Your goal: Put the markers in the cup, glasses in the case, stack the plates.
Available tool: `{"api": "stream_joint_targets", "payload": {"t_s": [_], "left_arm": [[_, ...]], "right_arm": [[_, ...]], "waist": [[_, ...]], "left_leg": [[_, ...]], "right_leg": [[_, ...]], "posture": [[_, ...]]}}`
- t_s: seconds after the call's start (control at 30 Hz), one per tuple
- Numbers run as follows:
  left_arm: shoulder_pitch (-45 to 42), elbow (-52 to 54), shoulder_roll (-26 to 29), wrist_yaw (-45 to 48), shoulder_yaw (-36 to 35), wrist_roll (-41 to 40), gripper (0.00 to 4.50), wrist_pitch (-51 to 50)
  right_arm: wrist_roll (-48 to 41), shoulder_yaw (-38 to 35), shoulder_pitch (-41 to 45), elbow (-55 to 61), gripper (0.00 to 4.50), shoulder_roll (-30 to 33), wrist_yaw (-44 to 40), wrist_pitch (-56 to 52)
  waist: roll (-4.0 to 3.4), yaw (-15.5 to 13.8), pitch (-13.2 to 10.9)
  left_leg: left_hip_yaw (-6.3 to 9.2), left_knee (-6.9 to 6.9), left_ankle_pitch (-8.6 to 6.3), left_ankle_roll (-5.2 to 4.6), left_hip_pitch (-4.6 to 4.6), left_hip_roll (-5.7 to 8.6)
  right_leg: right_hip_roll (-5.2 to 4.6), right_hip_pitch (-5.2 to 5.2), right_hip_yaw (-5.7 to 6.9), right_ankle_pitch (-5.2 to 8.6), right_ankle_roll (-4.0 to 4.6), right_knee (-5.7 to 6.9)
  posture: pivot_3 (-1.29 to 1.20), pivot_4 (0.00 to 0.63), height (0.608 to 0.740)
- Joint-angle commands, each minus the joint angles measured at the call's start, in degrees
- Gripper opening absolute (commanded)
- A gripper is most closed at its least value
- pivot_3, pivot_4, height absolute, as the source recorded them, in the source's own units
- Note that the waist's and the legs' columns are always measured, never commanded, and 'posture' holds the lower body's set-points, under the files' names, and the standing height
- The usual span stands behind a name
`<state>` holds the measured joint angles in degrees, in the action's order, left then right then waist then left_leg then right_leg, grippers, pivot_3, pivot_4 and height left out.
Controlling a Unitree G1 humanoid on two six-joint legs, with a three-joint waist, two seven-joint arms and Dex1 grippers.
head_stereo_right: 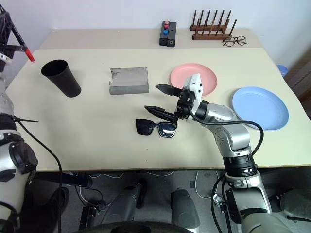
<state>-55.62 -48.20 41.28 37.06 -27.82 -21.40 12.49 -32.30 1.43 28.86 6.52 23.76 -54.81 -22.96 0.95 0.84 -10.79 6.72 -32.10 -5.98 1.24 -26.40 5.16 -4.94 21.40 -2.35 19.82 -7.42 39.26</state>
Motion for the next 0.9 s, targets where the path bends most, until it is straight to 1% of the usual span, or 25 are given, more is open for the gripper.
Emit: {"api": "stream_joint_targets", "payload": {"t_s": [0.03, 0.13, 0.3, 0.43, 0.67, 0.9], "left_arm": [[-1.7, -5.0, 0.1, 3.6, -0.4, -0.6, 0.05, 6.2], [-1.1, -9.4, -1.1, 4.8, -0.5, -0.5, 0.05, 10.5], [-1.0, -13.7, -2.0, 6.1, -0.2, -0.2, 0.05, 14.8], [-1.4, -15.5, -2.0, 7.2, -0.1, -0.3, 0.05, 15.5], [-0.5, -17.4, -2.1, 5.3, 0.7, 1.3, 0.05, 17.0], [-0.5, -18.3, -2.2, 5.5, 0.4, 1.1, 0.05, 16.3]], "right_arm": [[-0.6, -1.1, 0.6, 1.8, 4.5, 0.3, 0.1, 0.6], [-0.4, -1.0, 0.5, 2.4, 4.5, 0.4, 0.3, 0.5], [-0.8, -0.9, 0.0, 4.0, 4.5, 0.4, 1.3, -0.3], [-0.8, -0.9, -0.6, 5.3, 4.5, 0.6, 2.0, -1.0], [-0.6, -1.1, -0.6, 5.2, 4.5, 0.7, 2.3, -1.1], [-0.6, -1.0, -0.9, 5.4, 4.5, 0.8, 2.5, -1.2]], "waist": [[0.0, 0.1, 0.0], [0.0, 0.2, 0.0], [0.01, 0.3, 0.0], [0.01, 0.3, 0.0], [0.02, 0.3, 0.0], [0.02, 0.3, 0.0]], "left_leg": [[0.0, 0.0, 0.0, 0.0, 0.0, 0.0], [0.0, 0.0, 0.0, 0.0, -0.02, -0.01], [0.0, 0.0, 0.01, -0.01, -0.02, -0.01], [0.0, 0.0, 0.01, -0.01, -0.02, -0.01], [0.0, -0.01, 0.01, -0.01, -0.01, -0.01], [0.0, -0.02, 0.01, -0.01, -0.01, -0.01]], "right_leg": [[0.01, -0.02, 0.0, 0.0, 0.0, 0.01], [0.02, -0.03, 0.0, 0.0, 0.0, 0.04], [0.03, -0.03, 0.0, 0.0, 0.0, 0.05], [0.04, -0.02, -0.01, 0.0, 0.0, 0.08], [0.05, -0.02, -0.01, 0.0, 0.0, 0.09], [0.06, -0.03, -0.01, 0.0, -0.01, 0.1]], "posture": [[0.0, 0.15, 0.74], [0.0, 0.15, 0.74], [0.0, 0.15, 0.74], [0.0, 0.15, 0.74], [0.0, 0.15, 0.74], [0.0, 0.15, 0.74]]}}
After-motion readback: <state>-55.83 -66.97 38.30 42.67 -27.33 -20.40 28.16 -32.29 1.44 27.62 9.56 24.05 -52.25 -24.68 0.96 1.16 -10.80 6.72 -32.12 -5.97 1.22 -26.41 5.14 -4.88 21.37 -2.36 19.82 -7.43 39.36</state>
